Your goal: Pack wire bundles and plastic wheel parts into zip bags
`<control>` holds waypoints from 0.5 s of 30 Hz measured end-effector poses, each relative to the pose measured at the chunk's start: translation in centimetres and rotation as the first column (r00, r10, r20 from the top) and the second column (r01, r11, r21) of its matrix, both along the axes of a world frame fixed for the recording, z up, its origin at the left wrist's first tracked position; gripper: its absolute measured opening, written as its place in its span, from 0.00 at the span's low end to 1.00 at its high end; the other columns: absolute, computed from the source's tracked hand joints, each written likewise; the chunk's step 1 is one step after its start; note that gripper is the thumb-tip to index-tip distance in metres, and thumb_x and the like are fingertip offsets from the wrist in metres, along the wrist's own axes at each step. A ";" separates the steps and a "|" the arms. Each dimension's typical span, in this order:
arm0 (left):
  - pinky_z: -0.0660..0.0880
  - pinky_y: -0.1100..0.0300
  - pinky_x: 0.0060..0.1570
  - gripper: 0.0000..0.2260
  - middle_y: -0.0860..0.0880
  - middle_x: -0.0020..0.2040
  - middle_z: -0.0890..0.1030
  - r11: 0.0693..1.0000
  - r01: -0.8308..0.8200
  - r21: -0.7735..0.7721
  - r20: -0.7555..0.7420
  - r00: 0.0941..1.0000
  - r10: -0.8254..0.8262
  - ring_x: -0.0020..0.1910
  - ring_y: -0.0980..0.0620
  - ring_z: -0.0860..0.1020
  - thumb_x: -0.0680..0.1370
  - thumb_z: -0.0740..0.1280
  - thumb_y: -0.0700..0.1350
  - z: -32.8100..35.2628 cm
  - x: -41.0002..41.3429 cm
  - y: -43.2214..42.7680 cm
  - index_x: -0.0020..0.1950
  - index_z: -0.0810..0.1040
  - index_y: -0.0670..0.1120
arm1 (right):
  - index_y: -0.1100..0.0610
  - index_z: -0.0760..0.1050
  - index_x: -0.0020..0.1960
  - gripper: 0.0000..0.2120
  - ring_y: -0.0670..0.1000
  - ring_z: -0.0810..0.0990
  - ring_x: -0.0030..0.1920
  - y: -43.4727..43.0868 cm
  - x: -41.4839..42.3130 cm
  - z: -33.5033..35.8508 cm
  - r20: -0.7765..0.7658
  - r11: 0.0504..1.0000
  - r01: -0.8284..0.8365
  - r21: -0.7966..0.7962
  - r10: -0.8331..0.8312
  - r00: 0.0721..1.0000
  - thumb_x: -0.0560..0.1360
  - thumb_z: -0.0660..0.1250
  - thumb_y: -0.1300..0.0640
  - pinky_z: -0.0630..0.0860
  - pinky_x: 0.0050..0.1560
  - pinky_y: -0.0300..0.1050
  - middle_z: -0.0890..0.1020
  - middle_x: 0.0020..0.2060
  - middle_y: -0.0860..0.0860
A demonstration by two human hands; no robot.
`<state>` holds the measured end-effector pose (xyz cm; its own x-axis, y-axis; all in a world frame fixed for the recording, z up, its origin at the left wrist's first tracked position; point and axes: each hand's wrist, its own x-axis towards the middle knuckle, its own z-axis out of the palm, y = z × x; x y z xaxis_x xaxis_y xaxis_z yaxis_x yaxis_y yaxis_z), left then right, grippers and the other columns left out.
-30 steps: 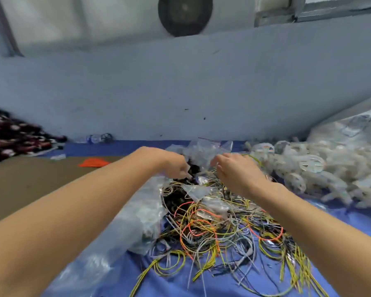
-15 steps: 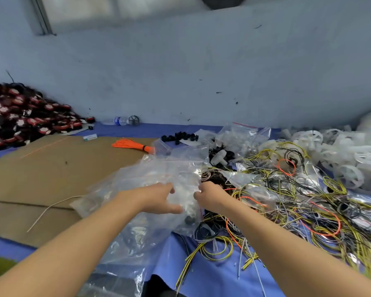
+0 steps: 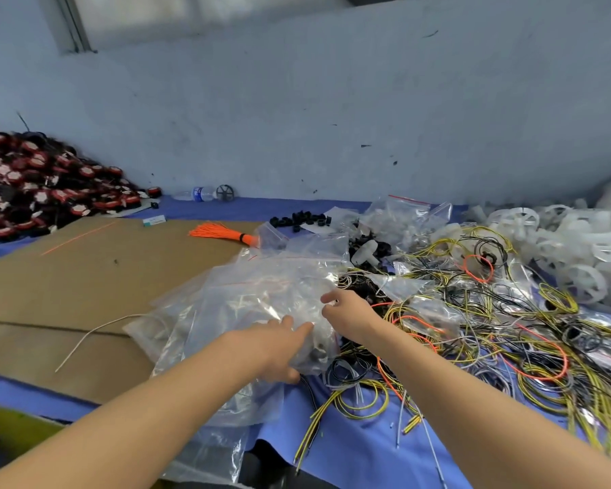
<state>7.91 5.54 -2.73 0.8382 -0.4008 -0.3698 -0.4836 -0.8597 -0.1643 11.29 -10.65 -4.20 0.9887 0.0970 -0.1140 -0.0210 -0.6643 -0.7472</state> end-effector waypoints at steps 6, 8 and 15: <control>0.69 0.51 0.66 0.30 0.49 0.73 0.67 0.927 -0.166 -0.338 -0.072 0.986 0.150 0.68 0.48 0.71 0.78 0.64 0.58 1.7 2.2 2.1 0.76 0.59 0.52 | 0.53 0.70 0.69 0.18 0.59 0.73 0.63 0.9 -1.3 -0.2 0.117 0.978 -0.033 -0.207 0.058 0.991 0.80 0.57 0.55 0.72 0.63 0.55 0.68 0.67 0.56; 0.70 0.49 0.65 0.25 0.47 0.72 0.69 0.887 -0.234 -0.399 0.078 0.955 0.287 0.68 0.46 0.70 0.80 0.62 0.56 1.8 3.3 2.7 0.75 0.63 0.50 | 0.53 0.70 0.69 0.18 0.58 0.72 0.63 1.1 -1.6 -0.1 0.186 0.972 -0.005 -0.233 0.049 0.981 0.80 0.56 0.55 0.71 0.63 0.56 0.69 0.67 0.56; 0.66 0.48 0.69 0.21 0.40 0.75 0.63 0.771 -0.465 -0.435 -0.019 0.861 0.509 0.71 0.40 0.67 0.82 0.56 0.45 -0.1 5.4 4.0 0.75 0.61 0.43 | 0.63 0.74 0.65 0.18 0.54 0.77 0.48 3.6 -0.2 -0.8 -0.060 0.975 0.066 0.213 -0.055 0.997 0.78 0.61 0.56 0.75 0.53 0.49 0.80 0.53 0.60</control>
<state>13.28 9.53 -2.81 0.9843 -0.0244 -0.1746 0.0177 -0.9716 0.2358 11.09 -7.08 -4.99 0.9865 0.0651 -0.1500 -0.1001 -0.4848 -0.8689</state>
